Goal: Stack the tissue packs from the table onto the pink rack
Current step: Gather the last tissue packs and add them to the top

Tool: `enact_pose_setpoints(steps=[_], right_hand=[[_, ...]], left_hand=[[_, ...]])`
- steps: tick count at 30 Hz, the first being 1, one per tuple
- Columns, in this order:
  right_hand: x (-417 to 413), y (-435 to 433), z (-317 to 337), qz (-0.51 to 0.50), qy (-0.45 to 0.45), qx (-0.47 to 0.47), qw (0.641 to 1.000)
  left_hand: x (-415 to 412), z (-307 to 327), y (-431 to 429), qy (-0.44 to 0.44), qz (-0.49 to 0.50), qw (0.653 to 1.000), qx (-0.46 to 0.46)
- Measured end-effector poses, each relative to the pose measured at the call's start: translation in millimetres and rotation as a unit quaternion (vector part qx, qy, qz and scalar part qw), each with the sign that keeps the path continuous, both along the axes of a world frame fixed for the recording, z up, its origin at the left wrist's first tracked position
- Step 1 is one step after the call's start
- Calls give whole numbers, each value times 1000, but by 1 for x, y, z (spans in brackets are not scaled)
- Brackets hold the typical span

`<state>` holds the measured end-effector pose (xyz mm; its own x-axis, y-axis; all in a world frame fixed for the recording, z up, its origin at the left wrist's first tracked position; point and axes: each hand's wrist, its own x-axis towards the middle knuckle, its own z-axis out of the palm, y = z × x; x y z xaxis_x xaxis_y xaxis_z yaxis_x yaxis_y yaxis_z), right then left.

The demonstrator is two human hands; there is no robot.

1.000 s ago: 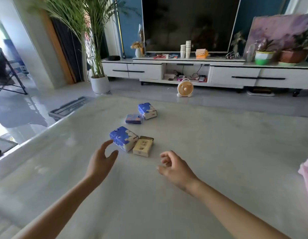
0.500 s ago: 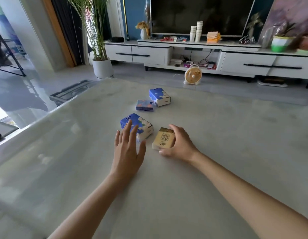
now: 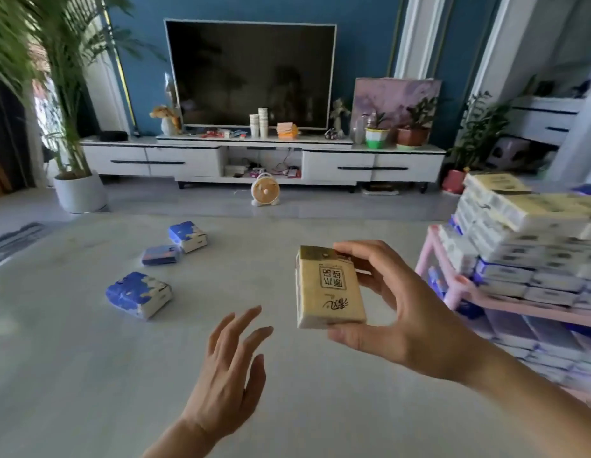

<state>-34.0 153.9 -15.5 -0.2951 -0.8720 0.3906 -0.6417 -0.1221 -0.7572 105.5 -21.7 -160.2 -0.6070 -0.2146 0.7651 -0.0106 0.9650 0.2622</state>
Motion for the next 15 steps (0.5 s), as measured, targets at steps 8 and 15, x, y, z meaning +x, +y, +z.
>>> enact_pose_setpoints(steps=[8,15], right_hand=[[-67,162,75,-180,80,-61,978],[-162,251,92,-311,84,-23,946]], left_hand=[[-110,131,136,123,-141,982,-6],[-180,157,192,62,-145,986,-58]])
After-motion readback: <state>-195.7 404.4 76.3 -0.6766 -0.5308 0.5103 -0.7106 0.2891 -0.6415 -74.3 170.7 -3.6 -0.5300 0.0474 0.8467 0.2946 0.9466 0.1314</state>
